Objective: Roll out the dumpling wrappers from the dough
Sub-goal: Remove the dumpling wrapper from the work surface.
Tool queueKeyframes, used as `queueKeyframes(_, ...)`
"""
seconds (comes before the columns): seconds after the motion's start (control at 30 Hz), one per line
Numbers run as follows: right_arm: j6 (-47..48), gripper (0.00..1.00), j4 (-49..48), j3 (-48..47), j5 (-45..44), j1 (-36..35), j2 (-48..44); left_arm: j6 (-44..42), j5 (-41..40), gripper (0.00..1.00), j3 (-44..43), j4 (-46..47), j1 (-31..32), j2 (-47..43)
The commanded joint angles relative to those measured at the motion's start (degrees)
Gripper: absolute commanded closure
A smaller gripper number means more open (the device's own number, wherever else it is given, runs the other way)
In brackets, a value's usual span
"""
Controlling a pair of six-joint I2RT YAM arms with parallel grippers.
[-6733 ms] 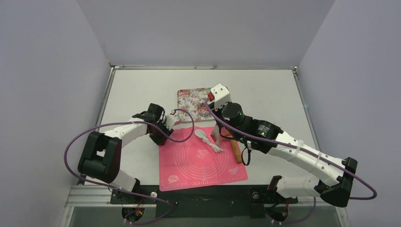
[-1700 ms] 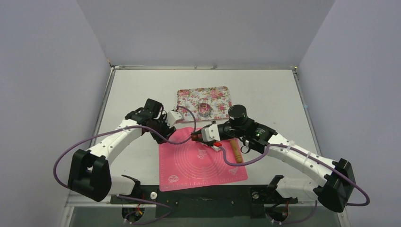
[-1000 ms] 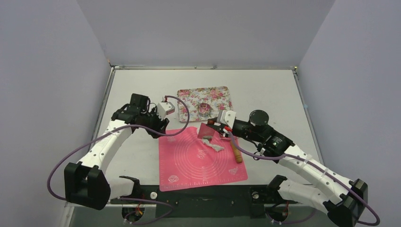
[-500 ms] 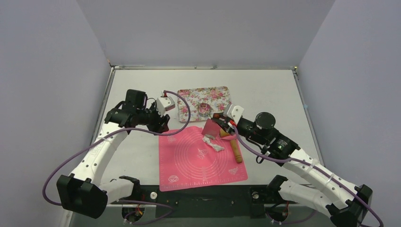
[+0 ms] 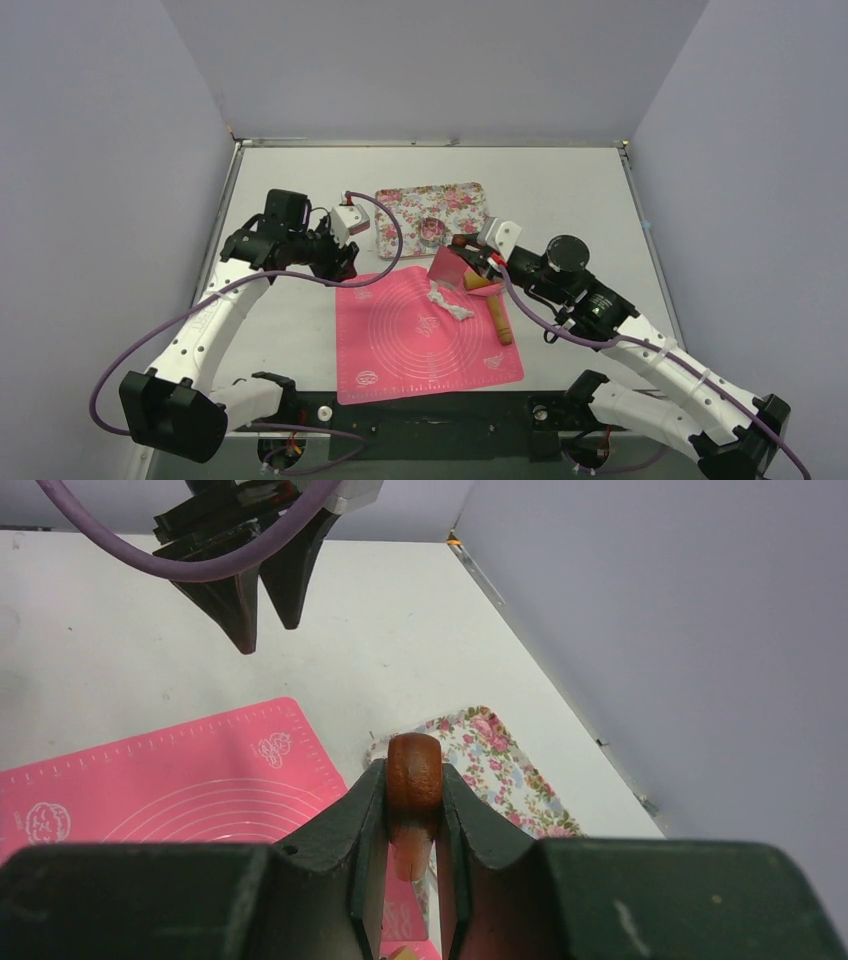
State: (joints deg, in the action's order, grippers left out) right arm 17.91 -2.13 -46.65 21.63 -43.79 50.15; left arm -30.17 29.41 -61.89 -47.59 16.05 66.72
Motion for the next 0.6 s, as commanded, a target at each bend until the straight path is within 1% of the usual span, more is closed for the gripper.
queueKeyframes(0.0, -1.4, 1.00, -7.4, -2.1, 2.4, 0.4, -3.8, 0.3, 1.3, 0.53, -1.5, 1.0, 0.1, -0.1)
queueKeyframes(0.07, -2.7, 1.00, -5.6, -3.3, -0.1, 0.4, -4.0, 0.4, 1.5, 0.53, -1.2, 1.3, 0.1, 0.2)
queueKeyframes(0.1, -2.8, 1.00, -4.5, -4.6, -2.7, 0.4, -3.8, 0.4, 1.7, 0.53, -0.6, 1.5, 0.1, 0.4)
queueKeyframes(0.17, -1.5, 1.00, -2.3, -4.4, -2.8, 0.7, -3.1, 0.5, 2.8, 0.53, 1.8, 2.2, 0.2, 0.8)
queueKeyframes(0.2, -1.1, 1.00, -4.1, -3.4, 0.3, 0.8, -3.3, -0.2, 3.2, 0.53, 3.0, 2.5, 0.2, 1.3)
queueKeyframes(0.23, 0.1, 1.00, -5.6, -0.7, 2.4, 0.8, -3.5, -0.9, 3.3, 0.53, 6.0, 2.5, 0.5, 1.7)
queueKeyframes(0.27, 0.9, 1.00, -7.6, 0.3, 6.8, 0.8, -3.6, -2.2, 2.8, 0.53, 7.5, 3.1, 0.7, 2.7)
queueKeyframes(0.3, 2.9, 1.00, -7.6, 1.3, 8.7, 0.8, -3.4, -2.6, 0.8, 0.53, 10.1, 3.7, 0.8, 4.3)
queueKeyframes(0.4, 9.6, 1.00, -1.5, -1.1, 19.0, 1.2, -0.3, -3.0, -4.6, 0.54, 12.7, 5.3, 0.8, 8.3)
queueKeyframes(0.43, 13.1, 1.00, -0.4, -1.6, 21.2, 1.1, 0.2, -2.9, -6.7, 0.54, 12.9, 5.5, 0.6, 9.9)
queueKeyframes(0.47, 14.5, 1.00, 1.1, -2.5, 23.5, 0.9, 1.0, -2.6, -7.3, 0.55, 13.0, 6.0, 0.4, 10.5)
queueKeyframes(0.5, 16.5, 1.00, 1.5, -2.9, 24.2, 0.8, 1.3, -2.5, -7.8, 0.55, 13.2, 6.3, 0.2, 11.3)
queueKeyframes(0.57, 20.9, 1.00, 5.7, -4.1, 25.2, 0.9, 2.0, -2.1, -8.6, 0.55, 13.9, 7.7, 0.1, 11.7)
